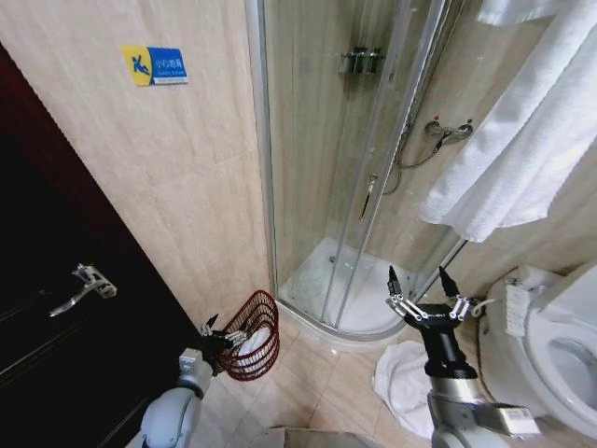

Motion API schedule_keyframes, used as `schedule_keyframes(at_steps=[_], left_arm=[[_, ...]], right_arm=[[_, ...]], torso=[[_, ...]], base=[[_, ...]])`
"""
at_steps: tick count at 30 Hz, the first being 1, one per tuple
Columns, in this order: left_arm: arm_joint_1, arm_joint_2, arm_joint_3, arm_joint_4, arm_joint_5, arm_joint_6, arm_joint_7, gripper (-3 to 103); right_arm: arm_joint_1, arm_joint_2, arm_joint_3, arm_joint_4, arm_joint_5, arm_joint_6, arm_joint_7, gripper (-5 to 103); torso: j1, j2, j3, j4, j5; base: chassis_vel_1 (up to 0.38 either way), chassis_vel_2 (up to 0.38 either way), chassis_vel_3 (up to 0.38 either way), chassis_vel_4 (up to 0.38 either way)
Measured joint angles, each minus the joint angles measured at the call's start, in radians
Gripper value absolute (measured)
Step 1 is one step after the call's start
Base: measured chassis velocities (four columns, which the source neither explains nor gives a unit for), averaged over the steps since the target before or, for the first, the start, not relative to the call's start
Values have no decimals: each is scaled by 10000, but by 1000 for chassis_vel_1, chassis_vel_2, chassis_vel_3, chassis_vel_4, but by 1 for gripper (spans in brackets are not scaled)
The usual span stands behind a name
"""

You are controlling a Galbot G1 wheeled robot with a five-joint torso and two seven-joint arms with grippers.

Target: Discard the used towel into the hamper.

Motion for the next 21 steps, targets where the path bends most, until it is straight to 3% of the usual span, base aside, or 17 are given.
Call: schedule_keyframes(at_steps=[9, 21], left_arm=[[51, -420, 126, -1812, -566, -344, -505, 99], [580, -422, 368, -3358, -388, -300, -418, 98]], right_arm=[[210, 30, -60, 0, -196, -152, 199, 100], [244, 2, -65, -3, -265, -267, 220, 100]], torso=[[0, 0, 0, 0, 0], [1, 0, -1, 0, 2]], base=[[0, 0, 0, 0], [0, 0, 0, 0]])
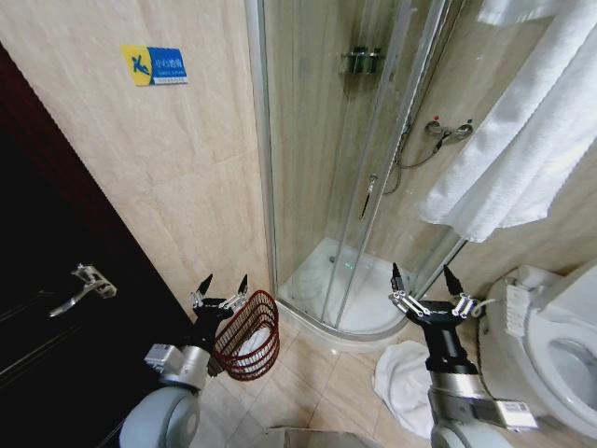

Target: Discard the used towel into the hamper.

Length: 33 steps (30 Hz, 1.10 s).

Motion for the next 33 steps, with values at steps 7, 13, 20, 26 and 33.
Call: schedule_keyframes(at_steps=[7, 13, 20, 26, 33], left_arm=[[274, -17, 33, -58, 191, 17, 121, 98], [312, -70, 67, -36, 289, 26, 167, 98], [325, -142, 89, -4, 329, 26, 234, 98], [333, -138, 60, 10, 384, 27, 348, 98], [333, -138, 52, 20, 393, 27, 361, 97]], right_arm=[[9, 0, -50, -4, -36, -27, -16, 100], [-22, 5, -40, -7, -41, 0, -25, 100], [-38, 25, -24, -11, -36, 69, -33, 100], [-50, 74, -42, -12, -48, 142, -51, 100], [-63, 81, -37, -12, -35, 215, -53, 100]], torso=[[0, 0, 0, 0, -2], [0, 0, 0, 0, -3], [0, 0, 0, 0, -3], [0, 0, 0, 0, -3], [0, 0, 0, 0, -3]], base=[[0, 0, 0, 0], [0, 0, 0, 0], [0, 0, 0, 0], [0, 0, 0, 0], [0, 0, 0, 0]])
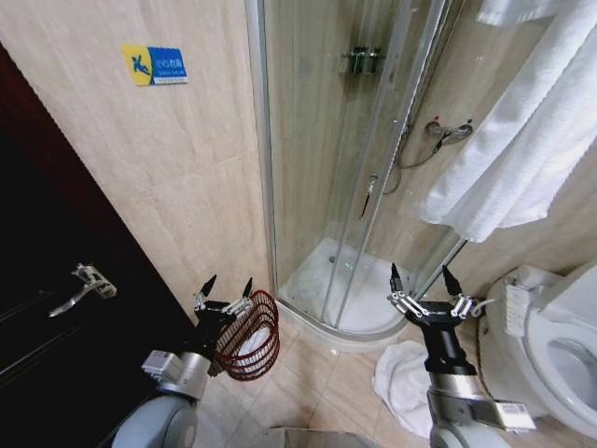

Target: Discard the used towel into the hamper.

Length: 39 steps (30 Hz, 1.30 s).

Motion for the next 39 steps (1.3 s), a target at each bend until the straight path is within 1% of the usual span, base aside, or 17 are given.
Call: schedule_keyframes(at_steps=[5, 13, 25, 36, 39], left_arm=[[0, 1, -2, 5, 1, 0, 0, 97], [-1, 2, -2, 11, 1, 0, 0, 97], [-3, 2, -2, 13, 1, 1, -2, 97], [-3, 3, -2, 13, -1, 1, -5, 97], [-4, 3, -2, 14, -1, 1, -6, 97]], right_arm=[[62, -1, 13, 0, 130, 306, 16, 100], [126, -27, 115, 0, 256, 449, 33, 100], [313, -176, 571, 0, -186, 889, 176, 100], [461, -326, 748, 0, -241, 713, 372, 100], [553, -383, 988, 0, -236, 753, 413, 100]], torso=[[0, 0, 0, 0, 0], [0, 0, 0, 0, 0], [0, 0, 0, 0, 0], [0, 0, 0, 0, 1], [0, 0, 0, 0, 0]], base=[[0, 0, 0, 0], [0, 0, 0, 0], [0, 0, 0, 0], [0, 0, 0, 0], [0, 0, 0, 0]])
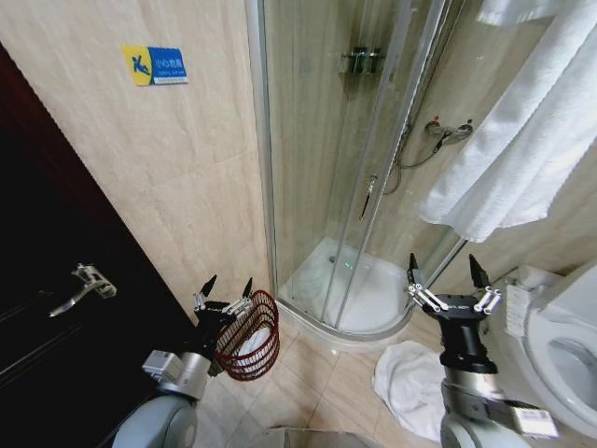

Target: Discard the used towel into the hamper.

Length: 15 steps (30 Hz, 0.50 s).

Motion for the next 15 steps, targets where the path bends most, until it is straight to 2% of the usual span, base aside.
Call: schedule_keyframes(at_steps=[4, 9, 15], left_arm=[[0, 0, -1, 0, 0, 0, -1, 97], [0, 1, -1, 0, 0, 0, -1, 97], [0, 1, 0, 0, 0, 0, -1, 97]], right_arm=[[123, -47, 729, 0, 298, 129, 9, 100], [102, -18, 906, 0, 446, 142, 9, 100], [16, 43, 870, 1, 424, 286, -7, 100]], torso=[[0, 0, 0, 0, 0], [0, 0, 0, 0, -1], [0, 0, 0, -1, 0]], base=[[0, 0, 0, 0], [-13, -9, 9, 6], [-112, -101, 105, 111]])
